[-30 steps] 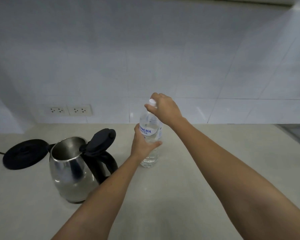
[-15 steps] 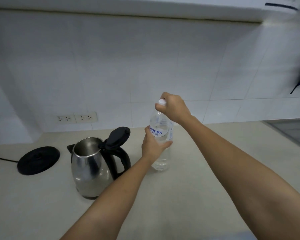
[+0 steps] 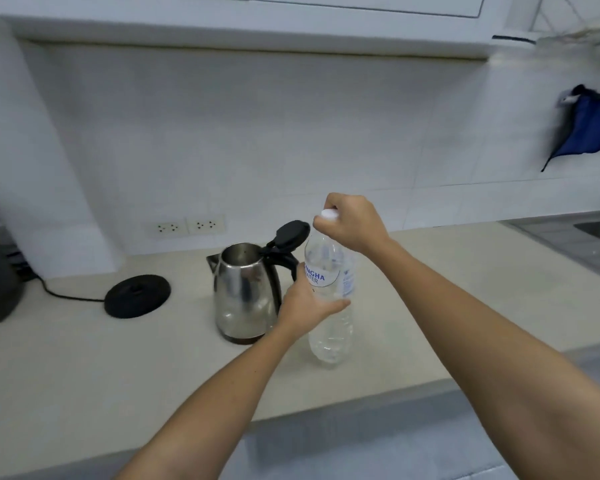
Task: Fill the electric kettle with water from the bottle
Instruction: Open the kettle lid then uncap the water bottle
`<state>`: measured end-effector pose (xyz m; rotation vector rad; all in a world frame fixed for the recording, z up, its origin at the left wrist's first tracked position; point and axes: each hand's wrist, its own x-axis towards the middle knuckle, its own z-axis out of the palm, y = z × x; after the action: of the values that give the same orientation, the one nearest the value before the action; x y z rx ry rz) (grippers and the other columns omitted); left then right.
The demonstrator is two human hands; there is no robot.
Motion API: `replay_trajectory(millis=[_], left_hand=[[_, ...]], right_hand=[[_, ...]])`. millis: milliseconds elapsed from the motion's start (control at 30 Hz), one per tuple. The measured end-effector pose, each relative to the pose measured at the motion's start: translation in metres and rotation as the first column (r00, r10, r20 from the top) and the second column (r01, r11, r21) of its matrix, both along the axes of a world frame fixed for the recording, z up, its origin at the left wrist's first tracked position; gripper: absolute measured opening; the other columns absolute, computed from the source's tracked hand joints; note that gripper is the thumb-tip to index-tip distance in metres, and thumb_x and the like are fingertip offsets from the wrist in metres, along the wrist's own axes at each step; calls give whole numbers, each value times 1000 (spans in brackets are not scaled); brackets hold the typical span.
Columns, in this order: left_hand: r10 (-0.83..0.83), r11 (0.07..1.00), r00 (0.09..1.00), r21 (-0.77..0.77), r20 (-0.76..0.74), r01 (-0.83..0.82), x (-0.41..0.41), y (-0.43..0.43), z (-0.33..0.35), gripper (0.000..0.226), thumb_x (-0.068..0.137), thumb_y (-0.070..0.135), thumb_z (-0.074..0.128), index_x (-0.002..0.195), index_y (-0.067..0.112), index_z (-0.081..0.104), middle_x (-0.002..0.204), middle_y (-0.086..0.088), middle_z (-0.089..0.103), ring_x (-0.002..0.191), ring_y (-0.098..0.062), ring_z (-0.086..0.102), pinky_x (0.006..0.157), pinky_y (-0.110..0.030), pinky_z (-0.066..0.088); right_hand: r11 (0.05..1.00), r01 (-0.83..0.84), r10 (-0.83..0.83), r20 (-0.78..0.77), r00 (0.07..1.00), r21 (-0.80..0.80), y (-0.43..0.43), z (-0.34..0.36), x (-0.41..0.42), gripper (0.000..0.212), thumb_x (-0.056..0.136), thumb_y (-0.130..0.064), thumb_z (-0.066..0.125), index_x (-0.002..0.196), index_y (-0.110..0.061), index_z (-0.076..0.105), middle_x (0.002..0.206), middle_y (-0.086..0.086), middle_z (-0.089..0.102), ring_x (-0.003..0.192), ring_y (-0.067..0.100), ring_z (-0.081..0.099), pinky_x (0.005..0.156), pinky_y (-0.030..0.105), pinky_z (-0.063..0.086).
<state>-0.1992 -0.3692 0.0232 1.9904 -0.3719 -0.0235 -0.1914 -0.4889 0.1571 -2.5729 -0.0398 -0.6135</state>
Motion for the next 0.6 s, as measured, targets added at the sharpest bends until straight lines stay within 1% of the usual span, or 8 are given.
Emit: replay_trajectory(millis=[100, 167, 200, 233, 300, 400, 533, 600], left_hand=[[-5, 1000, 1000, -31, -11, 5, -13, 45, -6, 92, 51, 53, 87, 126, 36, 36, 115, 22, 62, 109, -2, 61, 95, -31, 50], [22, 1000, 1000, -7, -11, -22, -18, 77, -7, 94, 50, 54, 88, 127, 39, 35, 114, 23, 63, 107, -1, 62, 95, -32, 51], [27, 1000, 1000, 9, -9, -27, -21, 91, -6, 98, 50, 54, 88, 130, 41, 32, 114, 24, 63, 105, -1, 63, 94, -32, 51], [39, 999, 999, 27, -7, -39, -24, 107, -5, 101, 51, 54, 88, 133, 42, 29, 114, 24, 63, 104, -2, 63, 93, -31, 51], [97, 993, 995, 71, 7, -97, -30, 137, -4, 99, 53, 52, 86, 133, 40, 29, 117, 21, 63, 105, -7, 63, 92, -34, 51], [179, 977, 984, 117, 23, -180, -38, 174, -6, 90, 57, 50, 86, 128, 34, 33, 114, 15, 63, 106, -14, 63, 93, -39, 52], [262, 962, 965, 82, 1, -261, -49, 210, -9, 100, 61, 42, 86, 138, 31, 25, 117, 14, 59, 109, -15, 61, 93, -36, 51], [293, 956, 956, 33, -23, -293, -54, 221, -10, 106, 61, 38, 86, 141, 36, 17, 124, 10, 57, 112, -16, 60, 95, -36, 51]], right_hand=[[997, -76, 75, -13, 997, -32, 40, 3, -8, 19, 70, -33, 60, 70, -14, 55, 66, 2, 60, 66, 24, 55, 53, 28, 38], [990, -138, 138, -11, 990, -40, 68, 3, -10, 21, 65, -35, 56, 66, -15, 52, 61, 2, 58, 64, 25, 55, 52, 28, 38], [984, -169, 169, -11, 986, -48, 81, 2, -9, 21, 64, -35, 56, 65, -14, 50, 57, -1, 54, 61, 25, 52, 51, 26, 36], [978, -197, 196, -13, 980, -65, 96, 1, -9, 22, 65, -35, 56, 65, -14, 50, 54, -3, 49, 60, 23, 50, 49, 25, 33], [962, -254, 255, -13, 967, -103, 123, 0, -7, 24, 65, -37, 54, 65, -14, 50, 51, -6, 43, 57, 20, 46, 47, 24, 29], [931, -341, 343, -9, 939, -135, 161, -4, -4, 24, 67, -39, 54, 62, -16, 46, 49, -5, 41, 56, 19, 44, 49, 25, 31], [898, -424, 427, 6, 904, -119, 201, -11, 0, 26, 72, -33, 61, 63, -15, 45, 50, -3, 40, 57, 22, 44, 50, 26, 31], [885, -450, 454, 9, 891, -122, 216, -13, 3, 26, 72, -34, 61, 63, -14, 46, 51, -2, 41, 57, 23, 45, 51, 26, 31]])
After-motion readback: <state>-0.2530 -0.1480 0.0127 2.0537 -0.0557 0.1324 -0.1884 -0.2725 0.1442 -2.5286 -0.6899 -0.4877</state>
